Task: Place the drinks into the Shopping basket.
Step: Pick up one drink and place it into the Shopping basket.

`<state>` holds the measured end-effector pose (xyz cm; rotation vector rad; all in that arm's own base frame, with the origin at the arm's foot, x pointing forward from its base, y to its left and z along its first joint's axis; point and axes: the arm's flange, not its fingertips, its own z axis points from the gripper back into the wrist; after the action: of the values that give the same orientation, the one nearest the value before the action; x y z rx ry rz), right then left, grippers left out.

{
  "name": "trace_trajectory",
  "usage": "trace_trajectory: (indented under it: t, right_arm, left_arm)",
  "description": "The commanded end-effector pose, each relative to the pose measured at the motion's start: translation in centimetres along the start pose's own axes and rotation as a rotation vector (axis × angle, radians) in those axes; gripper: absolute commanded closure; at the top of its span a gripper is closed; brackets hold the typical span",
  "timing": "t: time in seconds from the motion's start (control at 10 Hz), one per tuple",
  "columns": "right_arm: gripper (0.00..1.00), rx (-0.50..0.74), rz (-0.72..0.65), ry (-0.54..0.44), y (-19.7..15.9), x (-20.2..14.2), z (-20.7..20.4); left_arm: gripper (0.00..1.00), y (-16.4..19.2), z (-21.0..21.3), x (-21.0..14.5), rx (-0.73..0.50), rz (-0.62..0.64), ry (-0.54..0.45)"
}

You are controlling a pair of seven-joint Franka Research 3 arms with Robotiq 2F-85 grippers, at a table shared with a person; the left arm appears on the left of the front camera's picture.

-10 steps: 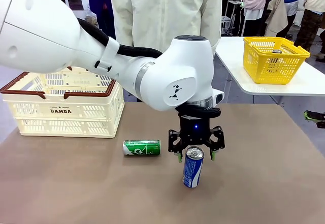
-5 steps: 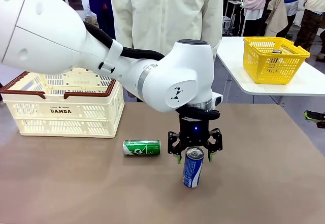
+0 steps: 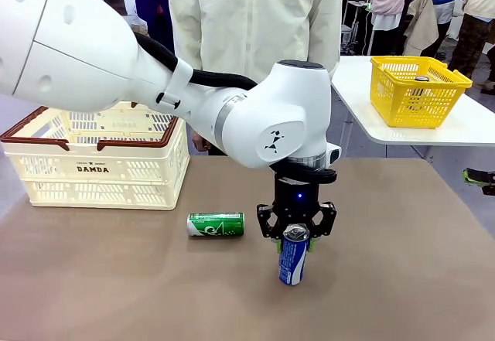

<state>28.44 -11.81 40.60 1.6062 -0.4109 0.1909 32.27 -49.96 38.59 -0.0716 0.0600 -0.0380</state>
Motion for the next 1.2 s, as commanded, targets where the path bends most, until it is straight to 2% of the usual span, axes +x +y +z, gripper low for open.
trace_trajectory:
  t: [0.0, 0.2, 0.3, 0.5, 0.7, 0.9, 1.0, 1.1]
  right_arm:
    - [0.00, 0.010, -0.009, -0.012, 0.5, 0.3, 0.0]
    - [0.00, 0.010, -0.009, -0.012, 0.5, 0.3, 0.0]
    - [0.00, 0.010, -0.009, -0.012, 0.5, 0.3, 0.0]
    - [0.00, 0.010, -0.009, -0.012, 0.5, 0.3, 0.0]
    - [0.00, 0.010, -0.009, -0.012, 0.5, 0.3, 0.0]
    - [0.00, 0.010, -0.009, -0.012, 0.5, 0.3, 0.0]
    - [0.00, 0.010, -0.009, -0.012, 0.5, 0.3, 0.0]
    - [0.00, 0.010, -0.009, -0.012, 0.5, 0.3, 0.0]
  left_arm:
    - [1.00, -0.6, 0.2, 0.1, 0.061, 0.060, -0.051]
    - [1.00, -0.4, 0.5, 0.0, 0.068, 0.056, -0.058]
    - [1.00, -0.1, 2.1, -0.6, 0.054, 0.031, -0.053]
    - [1.00, 3.2, 11.4, -2.9, 0.058, -0.044, -0.084]
    - [1.00, 9.9, 20.8, -2.2, 0.096, -0.124, -0.088]
    - [1.00, 19.3, 26.1, -0.7, -0.027, 0.082, -0.265]
    - [1.00, 23.6, 27.2, -0.5, -0.142, 0.163, -0.350]
    - [1.00, 27.4, 27.2, -0.4, -0.178, 0.310, -0.418]
